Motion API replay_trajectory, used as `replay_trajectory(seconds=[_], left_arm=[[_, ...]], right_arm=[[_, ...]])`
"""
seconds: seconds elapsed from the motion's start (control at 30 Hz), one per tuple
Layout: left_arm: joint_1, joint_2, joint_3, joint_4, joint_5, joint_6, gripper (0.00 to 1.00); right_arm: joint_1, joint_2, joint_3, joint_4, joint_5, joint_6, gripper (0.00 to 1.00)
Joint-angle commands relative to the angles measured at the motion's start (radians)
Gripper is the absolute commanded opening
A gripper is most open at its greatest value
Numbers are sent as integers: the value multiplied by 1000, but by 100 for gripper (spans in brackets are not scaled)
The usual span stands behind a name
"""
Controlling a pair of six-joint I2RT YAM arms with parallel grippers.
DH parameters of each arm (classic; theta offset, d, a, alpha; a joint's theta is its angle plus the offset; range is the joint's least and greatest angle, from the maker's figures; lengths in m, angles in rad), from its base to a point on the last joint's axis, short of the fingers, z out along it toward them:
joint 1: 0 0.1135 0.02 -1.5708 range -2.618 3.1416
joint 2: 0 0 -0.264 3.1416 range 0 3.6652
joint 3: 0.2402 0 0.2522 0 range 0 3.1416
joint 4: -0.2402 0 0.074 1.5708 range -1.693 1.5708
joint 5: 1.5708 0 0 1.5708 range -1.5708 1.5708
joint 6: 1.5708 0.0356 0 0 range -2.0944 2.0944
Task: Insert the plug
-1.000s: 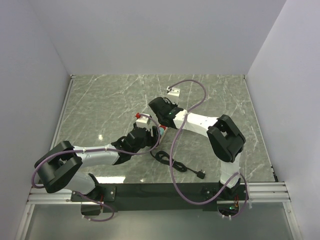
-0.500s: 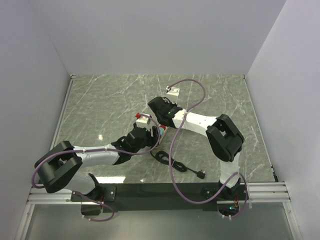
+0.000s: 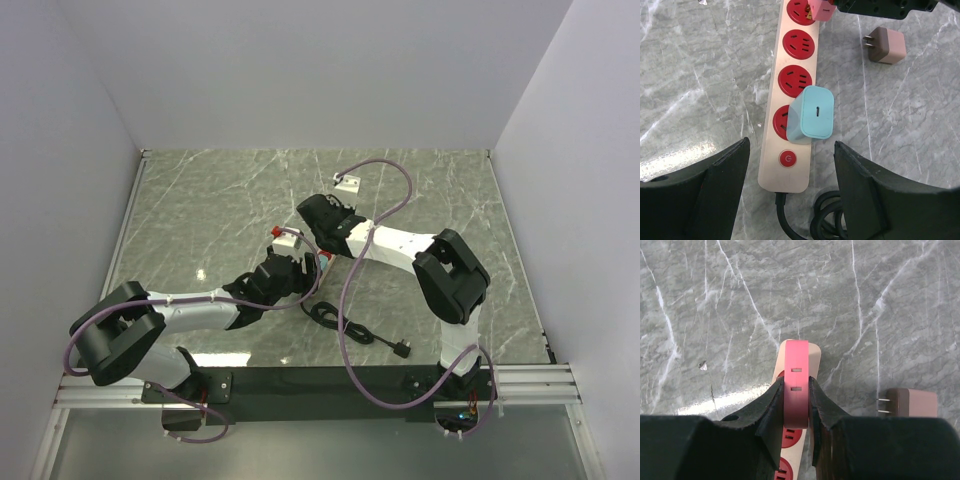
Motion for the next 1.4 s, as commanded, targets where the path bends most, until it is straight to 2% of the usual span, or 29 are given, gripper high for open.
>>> replay_trajectory(seconds=[0.0,0.87,1.37], left_arm=[[-6,-4,14,20,2,-13,74],[-6,4,19,23,9,-9,74],[-6,11,23,20,11,-9,74]], right_arm=[[-5,-23,3,24,50,18,0],[-6,-55,-17,33,101,21,0],[-5,-17,9,27,63,19,0]])
